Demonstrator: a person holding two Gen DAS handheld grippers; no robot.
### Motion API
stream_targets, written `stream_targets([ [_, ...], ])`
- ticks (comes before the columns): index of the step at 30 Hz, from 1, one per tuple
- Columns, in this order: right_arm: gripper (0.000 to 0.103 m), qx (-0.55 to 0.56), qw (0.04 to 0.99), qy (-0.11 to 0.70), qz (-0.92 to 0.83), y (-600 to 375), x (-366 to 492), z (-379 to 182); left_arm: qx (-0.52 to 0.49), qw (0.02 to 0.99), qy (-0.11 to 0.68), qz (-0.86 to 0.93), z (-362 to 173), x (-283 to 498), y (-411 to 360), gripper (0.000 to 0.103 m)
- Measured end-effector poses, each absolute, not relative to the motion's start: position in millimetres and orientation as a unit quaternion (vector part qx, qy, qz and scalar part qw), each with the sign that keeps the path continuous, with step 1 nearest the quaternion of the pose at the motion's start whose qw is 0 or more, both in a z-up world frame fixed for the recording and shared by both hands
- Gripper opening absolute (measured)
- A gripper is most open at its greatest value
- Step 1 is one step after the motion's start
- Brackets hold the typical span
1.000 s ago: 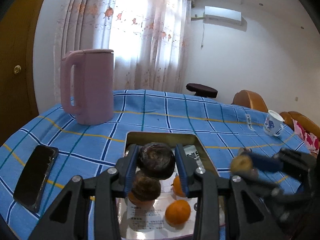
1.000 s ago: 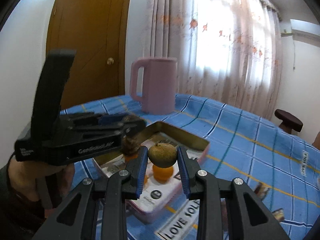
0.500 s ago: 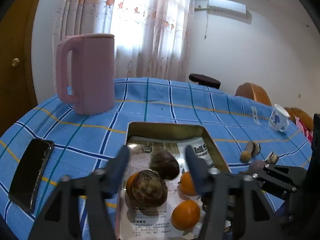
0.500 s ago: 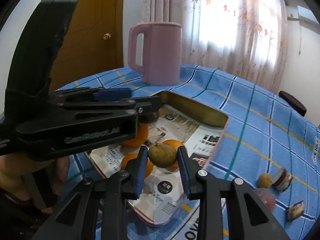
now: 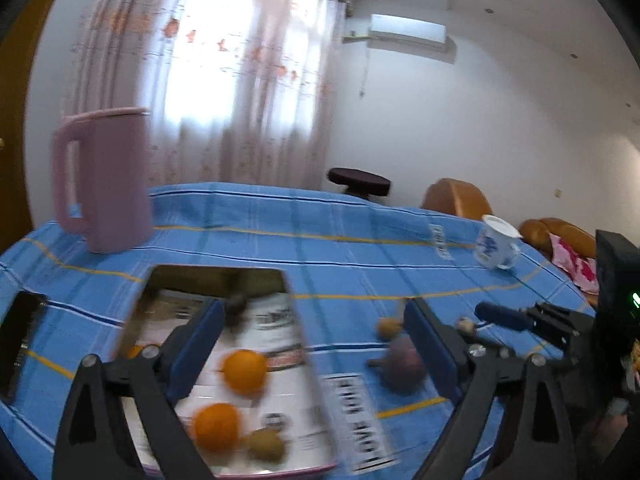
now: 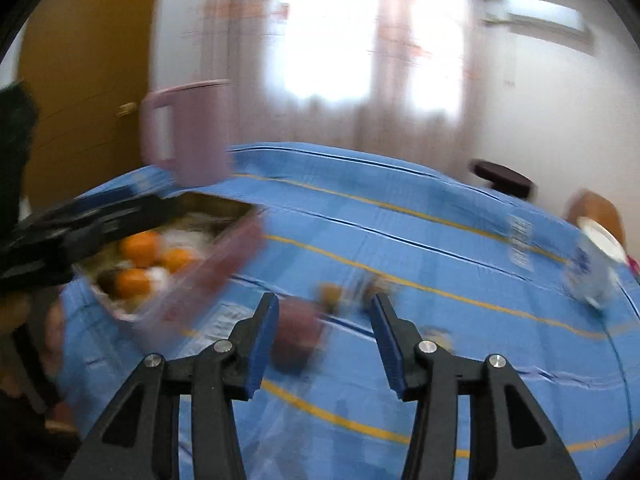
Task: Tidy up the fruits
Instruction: 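Open the left gripper over the tin while the right gripper releases its brown fruit there, then grasp the large purple fruit with the left gripper while the right gripper grasps the brown-and-white can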
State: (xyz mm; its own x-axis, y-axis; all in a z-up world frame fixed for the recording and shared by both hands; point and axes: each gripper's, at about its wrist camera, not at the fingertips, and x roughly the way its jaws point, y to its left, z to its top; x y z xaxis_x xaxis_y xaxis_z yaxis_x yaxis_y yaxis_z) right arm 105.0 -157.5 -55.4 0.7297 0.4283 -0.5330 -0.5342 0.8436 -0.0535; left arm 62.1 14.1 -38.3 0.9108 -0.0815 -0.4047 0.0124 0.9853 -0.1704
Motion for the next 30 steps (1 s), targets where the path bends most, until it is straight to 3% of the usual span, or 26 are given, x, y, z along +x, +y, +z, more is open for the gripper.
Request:
stream_targets([
  [10, 0.054, -0.032, 0.93, 0.309, 0.196, -220.3, 138.2, -68.8, -0.015, 0.968, 0.249, -0.002, -51.8, 101.9, -28.9, 0.099],
  [27, 0.054, -0.063, 0.894, 0.392, 0.207, -184.8, 182.5, -93.0, -0.091, 0.964, 0.245, 0.044, -54.3, 101.5, 35.6, 0.101],
  [29, 0.048, -0.072, 0.888, 0.406, 0.202, -182.4, 184.3, -97.6, -0.086, 0.966, 0.242, 0.023, -51.5, 96.1, 22.6, 0.101],
  [30, 0.04, -0.072, 0.887, 0.41, 0.199, -182.6, 185.2, -99.0, -0.081, 0.967, 0.241, 0.014, -50.3, 94.1, 15.3, 0.101],
])
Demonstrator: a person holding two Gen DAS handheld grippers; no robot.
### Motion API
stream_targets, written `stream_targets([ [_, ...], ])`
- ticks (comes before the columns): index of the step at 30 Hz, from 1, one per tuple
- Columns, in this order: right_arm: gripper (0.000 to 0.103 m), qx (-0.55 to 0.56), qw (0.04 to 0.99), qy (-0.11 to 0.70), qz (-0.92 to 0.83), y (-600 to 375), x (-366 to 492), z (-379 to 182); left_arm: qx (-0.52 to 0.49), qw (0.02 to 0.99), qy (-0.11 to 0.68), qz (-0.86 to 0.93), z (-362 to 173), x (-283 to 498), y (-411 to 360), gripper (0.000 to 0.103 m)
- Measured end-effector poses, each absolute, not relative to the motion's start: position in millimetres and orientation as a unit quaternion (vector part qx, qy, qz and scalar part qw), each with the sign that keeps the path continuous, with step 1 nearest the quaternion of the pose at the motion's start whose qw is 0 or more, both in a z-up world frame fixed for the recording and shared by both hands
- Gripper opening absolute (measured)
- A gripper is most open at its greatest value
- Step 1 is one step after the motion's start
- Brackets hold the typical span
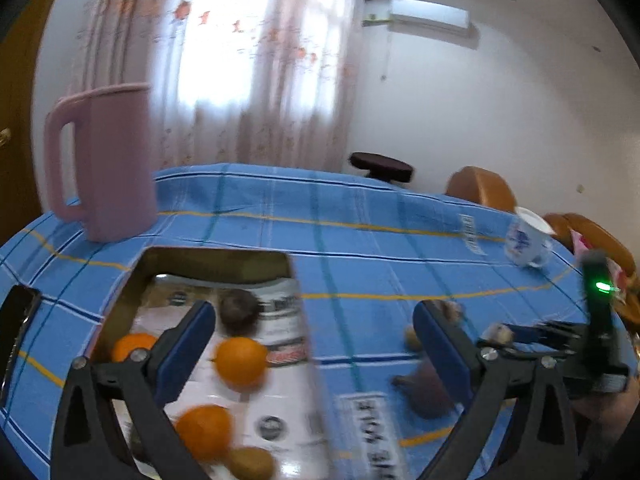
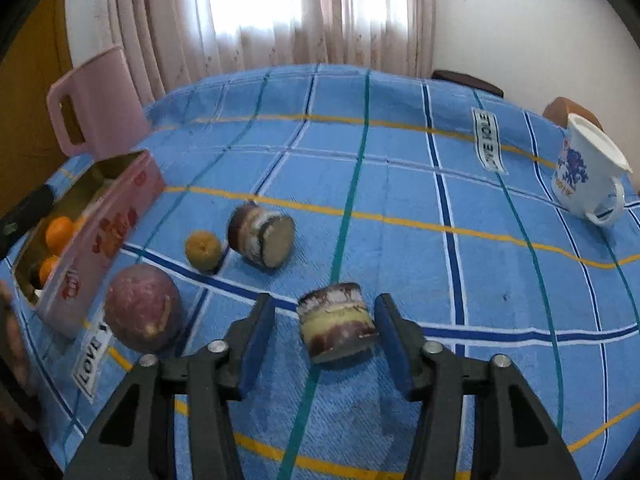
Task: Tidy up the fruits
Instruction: 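Grasp the large purple fruit with the left gripper while the right gripper grasps the brown-and-white can, then lift the purple fruit with the left gripper while the right gripper holds the can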
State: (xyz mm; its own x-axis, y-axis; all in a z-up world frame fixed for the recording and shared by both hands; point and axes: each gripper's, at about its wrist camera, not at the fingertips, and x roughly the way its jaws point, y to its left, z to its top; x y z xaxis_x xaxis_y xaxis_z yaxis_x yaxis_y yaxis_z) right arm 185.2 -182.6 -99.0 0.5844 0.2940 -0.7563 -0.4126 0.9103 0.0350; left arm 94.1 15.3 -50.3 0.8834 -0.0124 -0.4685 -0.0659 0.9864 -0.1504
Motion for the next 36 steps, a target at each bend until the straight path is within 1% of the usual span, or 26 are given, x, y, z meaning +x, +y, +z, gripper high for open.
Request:
stream_targets([
  [3, 0.04, -0.059, 0.89, 0.404, 0.205, -188.5, 183.0, -96.4, -0.058, 0.968, 0.245, -0.021, -48.9, 91.4, -11.0, 0.101],
  [8, 0.04, -0.041, 0.905, 0.38, 0.189, -203.2, 173.6, -88.4, -0.034, 0.959, 0.277, -0.057, -57.0, 101.0, -42.4, 0.101],
  [11, 0.04, -0.024, 0.906, 0.377, 0.19, -212.0, 170.1, -86.7, -0.009, 0.952, 0.3, -0.064, -64.6, 110.4, -55.2, 0.099],
  [12, 0.04, -0.022, 0.907, 0.375, 0.191, -212.4, 169.3, -86.2, -0.006, 0.949, 0.309, -0.065, -66.8, 113.3, -57.8, 0.095],
  [13, 0.04, -0.021, 0.907, 0.373, 0.193, -212.8, 168.3, -85.7, -0.003, 0.944, 0.321, -0.071, -69.2, 116.9, -60.7, 0.088],
  [17, 0.04, -0.021, 0.908, 0.369, 0.195, -212.6, 166.0, -85.4, 0.0, 0.933, 0.349, -0.089, -76.2, 126.0, -67.2, 0.078],
  [18, 0.04, -0.021, 0.908, 0.369, 0.196, -212.5, 166.0, -85.5, -0.004, 0.928, 0.36, -0.097, -78.9, 130.1, -68.0, 0.068],
  [19, 0.04, -0.021, 0.908, 0.368, 0.197, -212.5, 165.9, -85.1, -0.009, 0.923, 0.371, -0.103, -82.3, 133.1, -68.0, 0.062],
  [22, 0.04, -0.021, 0.909, 0.364, 0.201, -212.2, 164.7, -83.5, -0.03, 0.917, 0.38, -0.12, -85.5, 134.7, -66.1, 0.056],
  [36, 0.04, -0.018, 0.921, 0.306, 0.239, -212.9, 145.3, -68.9, -0.032, 0.944, 0.313, -0.096, -67.5, 114.4, -58.4, 0.055],
])
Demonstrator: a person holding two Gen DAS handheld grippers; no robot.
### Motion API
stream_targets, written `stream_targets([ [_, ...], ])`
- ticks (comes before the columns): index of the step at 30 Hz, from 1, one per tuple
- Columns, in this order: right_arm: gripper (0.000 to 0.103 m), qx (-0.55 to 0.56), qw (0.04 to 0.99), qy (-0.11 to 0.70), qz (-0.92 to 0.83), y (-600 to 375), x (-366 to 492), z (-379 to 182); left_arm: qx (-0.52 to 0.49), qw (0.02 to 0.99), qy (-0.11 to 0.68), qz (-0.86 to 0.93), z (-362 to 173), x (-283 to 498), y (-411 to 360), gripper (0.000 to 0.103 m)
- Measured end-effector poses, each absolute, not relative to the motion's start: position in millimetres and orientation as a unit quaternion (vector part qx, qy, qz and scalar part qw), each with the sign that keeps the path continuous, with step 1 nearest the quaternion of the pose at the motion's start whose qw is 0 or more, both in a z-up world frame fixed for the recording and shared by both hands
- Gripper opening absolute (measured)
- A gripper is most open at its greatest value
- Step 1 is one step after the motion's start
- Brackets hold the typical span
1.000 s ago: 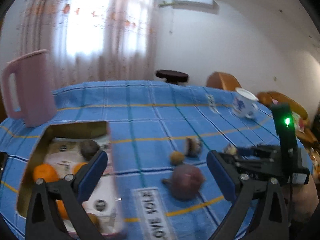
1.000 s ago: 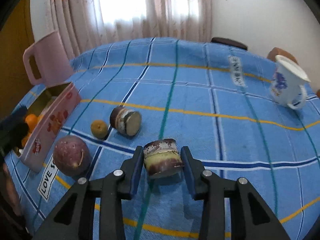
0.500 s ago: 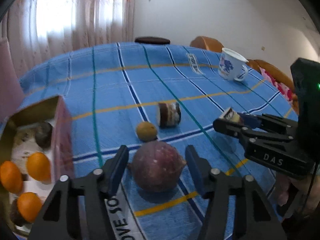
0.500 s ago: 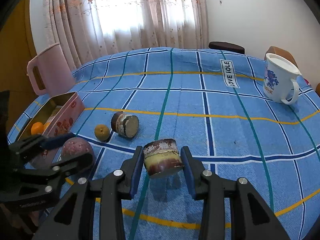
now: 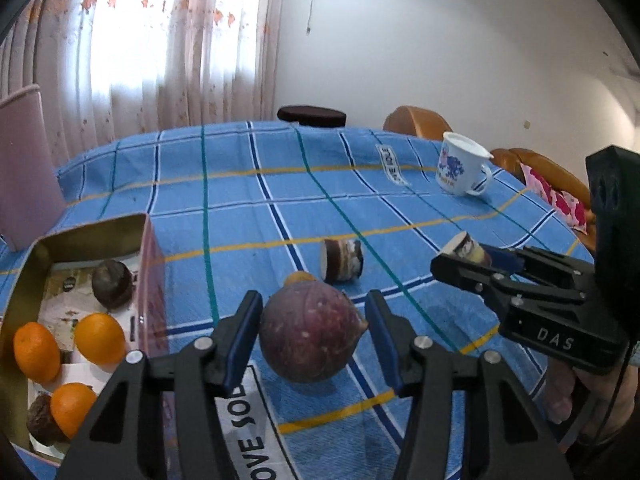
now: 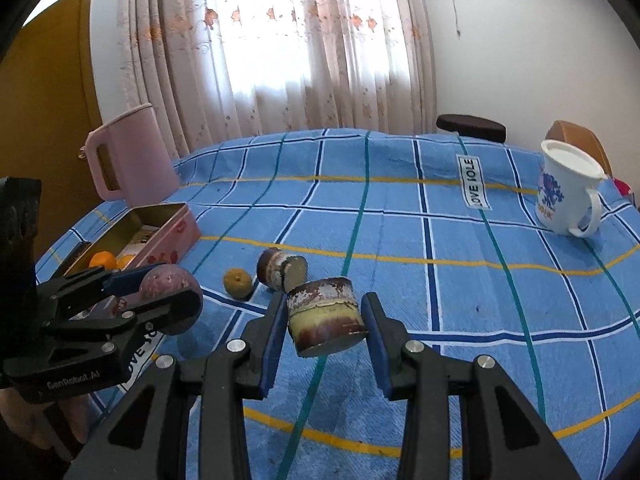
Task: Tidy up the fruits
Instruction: 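Lift the purple fruit with the left gripper while the right gripper holds the can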
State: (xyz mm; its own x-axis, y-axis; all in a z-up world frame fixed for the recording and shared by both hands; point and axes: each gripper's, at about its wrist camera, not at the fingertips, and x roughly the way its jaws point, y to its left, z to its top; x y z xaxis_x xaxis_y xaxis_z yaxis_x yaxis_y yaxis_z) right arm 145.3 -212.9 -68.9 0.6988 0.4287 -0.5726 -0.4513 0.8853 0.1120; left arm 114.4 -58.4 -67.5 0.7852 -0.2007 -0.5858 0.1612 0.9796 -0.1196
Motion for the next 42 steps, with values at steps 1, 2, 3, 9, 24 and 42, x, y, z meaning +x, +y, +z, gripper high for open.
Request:
stream_targets([
  [1, 0.04, -0.019, 0.922, 0.303, 0.24, -213.1, 144.5, -68.4, -0.031, 0.946, 0.309, -0.095, -66.4, 113.0, -57.2, 0.055],
  [2, 0.04, -0.019, 0.923, 0.3, 0.241, -213.1, 143.6, -67.7, -0.031, 0.947, 0.307, -0.094, -65.8, 112.3, -56.8, 0.055],
  [3, 0.04, -0.019, 0.923, 0.298, 0.242, -213.3, 142.9, -67.3, -0.032, 0.947, 0.305, -0.093, -65.3, 112.3, -56.8, 0.055],
  [9, 0.04, -0.017, 0.927, 0.281, 0.247, -215.4, 137.1, -64.2, -0.031, 0.954, 0.287, -0.081, -61.7, 107.1, -55.1, 0.055],
  [24, 0.04, -0.018, 0.936, 0.24, 0.258, -218.7, 123.0, -56.7, -0.015, 0.966, 0.251, -0.065, -55.5, 93.6, -59.7, 0.055],
  [42, 0.04, -0.03, 0.945, 0.191, 0.263, -219.3, 105.0, -49.1, -0.004, 0.979, 0.2, -0.051, -47.8, 75.8, -62.8, 0.043],
])
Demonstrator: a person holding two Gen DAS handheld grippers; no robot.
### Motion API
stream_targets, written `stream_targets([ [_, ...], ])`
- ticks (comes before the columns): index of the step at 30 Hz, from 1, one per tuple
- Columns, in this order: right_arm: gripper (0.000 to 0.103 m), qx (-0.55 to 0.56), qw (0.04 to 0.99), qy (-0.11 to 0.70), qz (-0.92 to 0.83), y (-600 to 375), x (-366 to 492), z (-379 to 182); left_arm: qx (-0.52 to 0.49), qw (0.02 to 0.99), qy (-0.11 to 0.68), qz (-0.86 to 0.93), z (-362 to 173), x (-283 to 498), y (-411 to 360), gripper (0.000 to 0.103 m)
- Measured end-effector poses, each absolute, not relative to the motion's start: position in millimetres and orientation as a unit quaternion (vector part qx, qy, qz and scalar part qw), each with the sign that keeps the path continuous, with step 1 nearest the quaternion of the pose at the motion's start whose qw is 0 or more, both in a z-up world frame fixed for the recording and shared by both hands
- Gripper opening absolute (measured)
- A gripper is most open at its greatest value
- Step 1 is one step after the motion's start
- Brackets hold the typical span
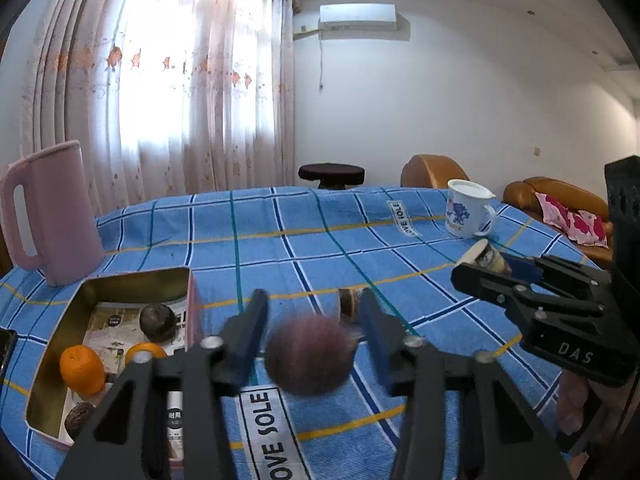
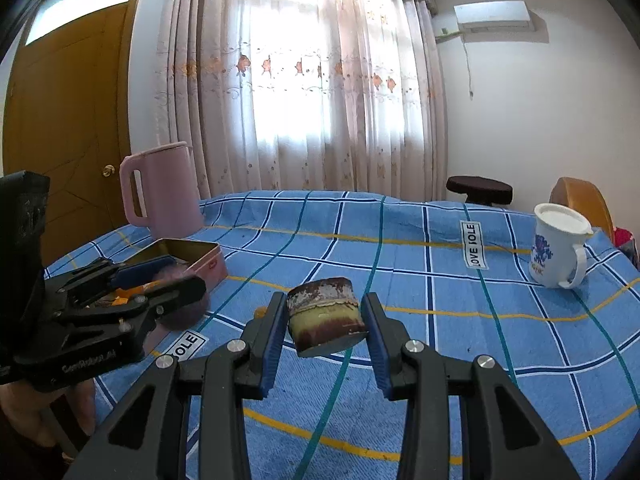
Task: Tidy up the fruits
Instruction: 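Lift the purple fruit with the left gripper while the right gripper holds the can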
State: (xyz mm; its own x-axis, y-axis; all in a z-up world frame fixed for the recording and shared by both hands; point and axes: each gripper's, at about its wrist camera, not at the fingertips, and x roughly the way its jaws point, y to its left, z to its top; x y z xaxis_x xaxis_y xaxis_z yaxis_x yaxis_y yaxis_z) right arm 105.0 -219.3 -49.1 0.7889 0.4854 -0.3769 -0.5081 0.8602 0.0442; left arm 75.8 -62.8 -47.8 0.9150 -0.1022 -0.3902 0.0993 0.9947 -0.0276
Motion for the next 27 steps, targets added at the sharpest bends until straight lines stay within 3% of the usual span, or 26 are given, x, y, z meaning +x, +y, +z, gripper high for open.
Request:
stream_targets([
  [9, 0.04, -0.034, 0.946, 0.187, 0.263, -219.1, 104.1, -48.7, -0.004, 0.978, 0.201, -0.06, -47.8, 77.4, -62.9, 0.044],
  [11, 0.04, -0.026, 0.95, 0.181, 0.252, -223.2, 102.2, -47.7, -0.007, 0.977, 0.206, -0.056, -48.5, 76.6, -62.4, 0.048],
  [15, 0.04, 0.051, 0.964, 0.187, 0.182, -246.6, 107.7, -46.9, -0.035, 0.977, 0.201, -0.067, -45.7, 60.5, -60.5, 0.077],
  [16, 0.04, 0.093, 0.959, 0.199, 0.181, -251.9, 113.9, -49.9, -0.022, 0.977, 0.2, -0.066, -45.2, 55.8, -65.3, 0.08],
  [21, 0.04, 0.1, 0.956, 0.209, 0.181, -247.2, 118.7, -51.2, -0.006, 0.976, 0.202, -0.083, -48.8, 44.5, -75.4, 0.085],
  [27, 0.04, 0.092, 0.96, 0.204, 0.168, -257.2, 107.3, -48.1, 0.002, 0.954, 0.262, -0.148, -60.9, 57.4, -107.7, 0.089],
])
